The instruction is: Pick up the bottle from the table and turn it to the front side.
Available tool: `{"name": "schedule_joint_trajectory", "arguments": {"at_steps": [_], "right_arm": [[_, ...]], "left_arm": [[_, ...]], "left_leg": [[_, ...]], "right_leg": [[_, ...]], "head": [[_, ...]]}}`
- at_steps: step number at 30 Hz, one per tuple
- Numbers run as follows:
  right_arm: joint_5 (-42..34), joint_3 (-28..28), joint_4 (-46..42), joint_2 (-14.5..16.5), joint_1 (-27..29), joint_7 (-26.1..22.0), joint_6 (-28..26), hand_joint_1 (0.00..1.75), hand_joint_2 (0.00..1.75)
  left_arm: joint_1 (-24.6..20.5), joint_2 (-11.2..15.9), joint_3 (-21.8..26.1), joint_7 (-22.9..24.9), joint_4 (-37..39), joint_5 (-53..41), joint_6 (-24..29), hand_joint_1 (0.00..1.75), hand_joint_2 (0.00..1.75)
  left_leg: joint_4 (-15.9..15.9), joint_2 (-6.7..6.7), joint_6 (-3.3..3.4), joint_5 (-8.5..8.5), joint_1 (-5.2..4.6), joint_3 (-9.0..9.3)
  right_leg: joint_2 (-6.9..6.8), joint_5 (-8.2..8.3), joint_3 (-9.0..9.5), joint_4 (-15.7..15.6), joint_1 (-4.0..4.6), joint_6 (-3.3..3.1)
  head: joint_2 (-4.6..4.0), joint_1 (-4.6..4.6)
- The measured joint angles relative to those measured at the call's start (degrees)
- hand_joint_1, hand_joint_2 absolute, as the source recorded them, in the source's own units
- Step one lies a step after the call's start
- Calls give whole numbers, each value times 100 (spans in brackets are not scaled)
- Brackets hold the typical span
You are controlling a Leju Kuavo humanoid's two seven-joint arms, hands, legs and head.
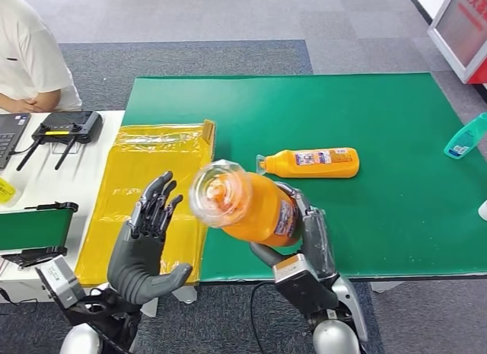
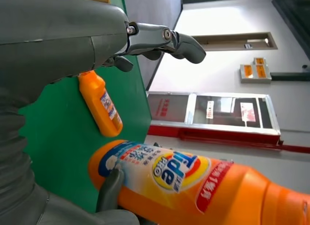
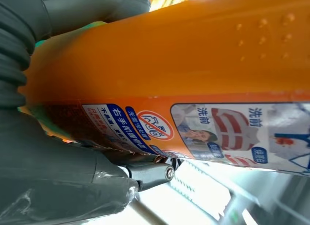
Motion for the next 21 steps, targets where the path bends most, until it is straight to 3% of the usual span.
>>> {"name": "schedule_joint_trajectory", "arguments": {"at_steps": [5, 16, 21], "right_arm": [[1090, 291, 41, 1, 55, 162, -672, 175, 175], [1910, 811, 193, -162, 108, 429, -1100, 175, 175], [1787, 1070, 302, -317, 48, 554, -960, 175, 175]], "left_arm": [[-96, 44, -275, 68, 96, -170, 50, 0, 175], [-268, 144, -760, 109, 180, -661, 406, 0, 175], [-481, 182, -1027, 181, 192, -1023, 705, 0, 175]], "left_leg": [[0, 0, 0, 0, 0, 0], [0, 0, 0, 0, 0, 0], [0, 0, 0, 0, 0, 0]], "right_leg": [[0, 0, 0, 0, 0, 0], [0, 0, 0, 0, 0, 0], [0, 1, 1, 0, 0, 0]], "head": [[0, 0], [0, 0], [0, 0]]}}
